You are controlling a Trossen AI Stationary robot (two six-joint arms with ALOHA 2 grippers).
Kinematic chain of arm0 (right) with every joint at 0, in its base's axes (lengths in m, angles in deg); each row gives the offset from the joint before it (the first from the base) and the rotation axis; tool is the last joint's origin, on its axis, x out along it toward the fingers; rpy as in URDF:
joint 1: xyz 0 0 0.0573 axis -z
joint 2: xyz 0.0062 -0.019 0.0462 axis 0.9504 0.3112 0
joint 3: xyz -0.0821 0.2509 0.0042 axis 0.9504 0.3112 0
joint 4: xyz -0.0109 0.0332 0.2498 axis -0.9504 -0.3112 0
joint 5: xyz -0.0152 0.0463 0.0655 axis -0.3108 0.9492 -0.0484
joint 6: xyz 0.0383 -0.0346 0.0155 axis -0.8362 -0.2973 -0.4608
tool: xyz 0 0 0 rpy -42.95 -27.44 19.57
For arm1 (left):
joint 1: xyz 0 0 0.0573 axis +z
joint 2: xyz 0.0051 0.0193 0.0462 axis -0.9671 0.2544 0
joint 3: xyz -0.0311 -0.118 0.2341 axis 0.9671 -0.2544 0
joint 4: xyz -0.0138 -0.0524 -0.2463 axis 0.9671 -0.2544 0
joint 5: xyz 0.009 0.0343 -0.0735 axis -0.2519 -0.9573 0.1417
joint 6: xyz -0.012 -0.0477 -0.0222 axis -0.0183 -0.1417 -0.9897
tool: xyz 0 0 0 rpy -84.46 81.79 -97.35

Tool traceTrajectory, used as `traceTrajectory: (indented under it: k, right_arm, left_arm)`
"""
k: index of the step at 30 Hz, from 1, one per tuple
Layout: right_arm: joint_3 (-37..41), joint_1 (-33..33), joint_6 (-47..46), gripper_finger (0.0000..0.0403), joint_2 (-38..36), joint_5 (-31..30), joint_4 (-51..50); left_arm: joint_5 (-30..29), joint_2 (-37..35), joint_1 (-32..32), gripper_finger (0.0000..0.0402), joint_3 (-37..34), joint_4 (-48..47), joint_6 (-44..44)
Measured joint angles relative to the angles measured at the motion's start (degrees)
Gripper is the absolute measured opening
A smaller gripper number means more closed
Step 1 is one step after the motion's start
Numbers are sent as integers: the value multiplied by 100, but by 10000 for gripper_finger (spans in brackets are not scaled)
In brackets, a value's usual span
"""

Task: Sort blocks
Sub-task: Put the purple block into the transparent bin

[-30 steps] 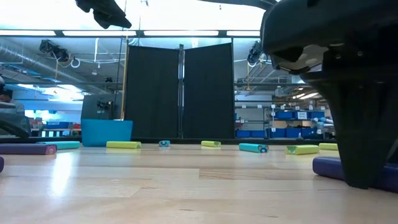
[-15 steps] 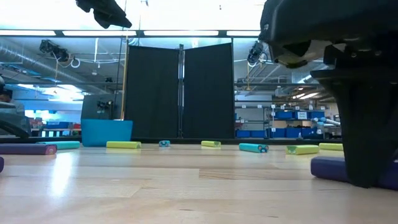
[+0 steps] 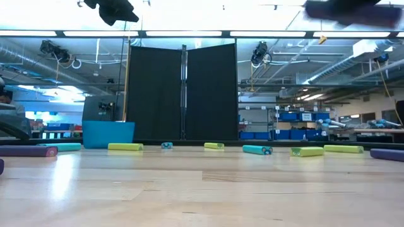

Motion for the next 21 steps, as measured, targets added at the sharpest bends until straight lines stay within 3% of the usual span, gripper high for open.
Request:
traceTrajectory:
  k: [8, 15, 21]
  right_arm:
    - [-3, -858, -1183, 115, -618, 1177, -1357]
    - [670, -1476, -2462, 115, -870, 2312, -1378]
    - [1338, -1728, -3202, 128, -888, 2523, -1049]
  left_arm:
    - [-2, 425, 0, 214, 0, 297, -269]
    - [96, 1306, 0, 214, 0, 576, -280]
    - [299, 1648, 0, 214, 0, 624, -249]
